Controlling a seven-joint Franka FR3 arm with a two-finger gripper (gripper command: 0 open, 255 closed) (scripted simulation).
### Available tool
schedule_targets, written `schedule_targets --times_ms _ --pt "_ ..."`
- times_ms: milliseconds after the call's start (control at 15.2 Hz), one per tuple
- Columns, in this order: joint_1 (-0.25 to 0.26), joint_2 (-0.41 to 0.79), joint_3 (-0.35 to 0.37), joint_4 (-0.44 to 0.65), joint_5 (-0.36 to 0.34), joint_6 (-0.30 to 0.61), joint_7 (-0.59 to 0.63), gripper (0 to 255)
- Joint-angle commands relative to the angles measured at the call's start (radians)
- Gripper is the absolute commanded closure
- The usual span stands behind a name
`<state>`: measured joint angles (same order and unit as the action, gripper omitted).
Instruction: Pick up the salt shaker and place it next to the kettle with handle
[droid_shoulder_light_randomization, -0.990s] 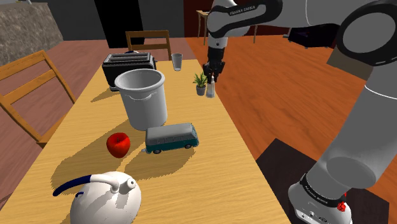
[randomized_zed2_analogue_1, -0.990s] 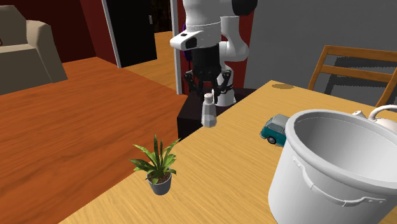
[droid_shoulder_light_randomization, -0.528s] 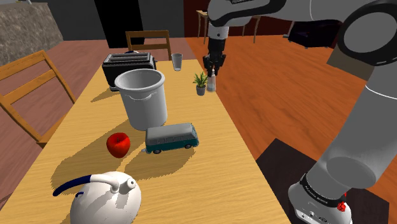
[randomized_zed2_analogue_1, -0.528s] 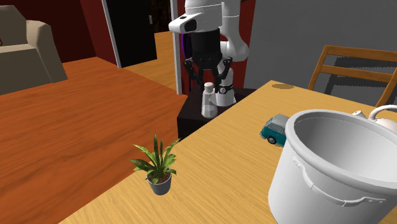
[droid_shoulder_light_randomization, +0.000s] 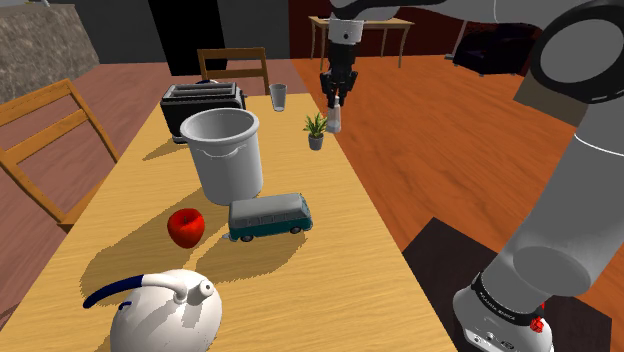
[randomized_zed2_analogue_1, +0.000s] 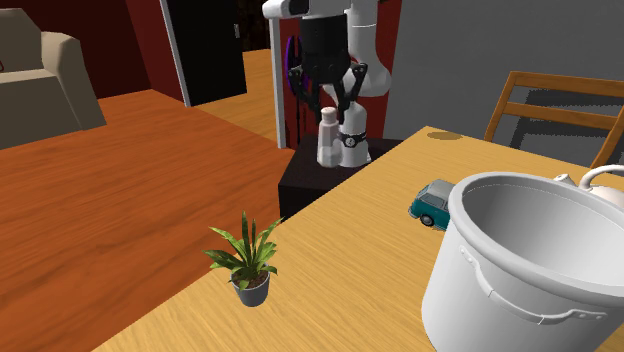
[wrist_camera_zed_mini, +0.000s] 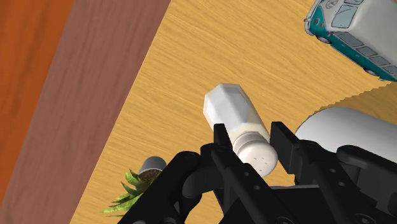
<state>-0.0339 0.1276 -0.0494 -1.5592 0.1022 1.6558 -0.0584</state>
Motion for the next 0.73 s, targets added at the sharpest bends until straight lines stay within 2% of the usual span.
schedule_targets --times_ms 0,528,660 --pt "-0.001 0.006 0.0 0.035 0.0 -0.029 0.002 255" --pt "-0.003 0.033 -0.001 0.175 0.002 -0.143 0.011 255" --pt "0.022 -0.015 0.016 0.111 -0.002 -0.122 0.051 255"
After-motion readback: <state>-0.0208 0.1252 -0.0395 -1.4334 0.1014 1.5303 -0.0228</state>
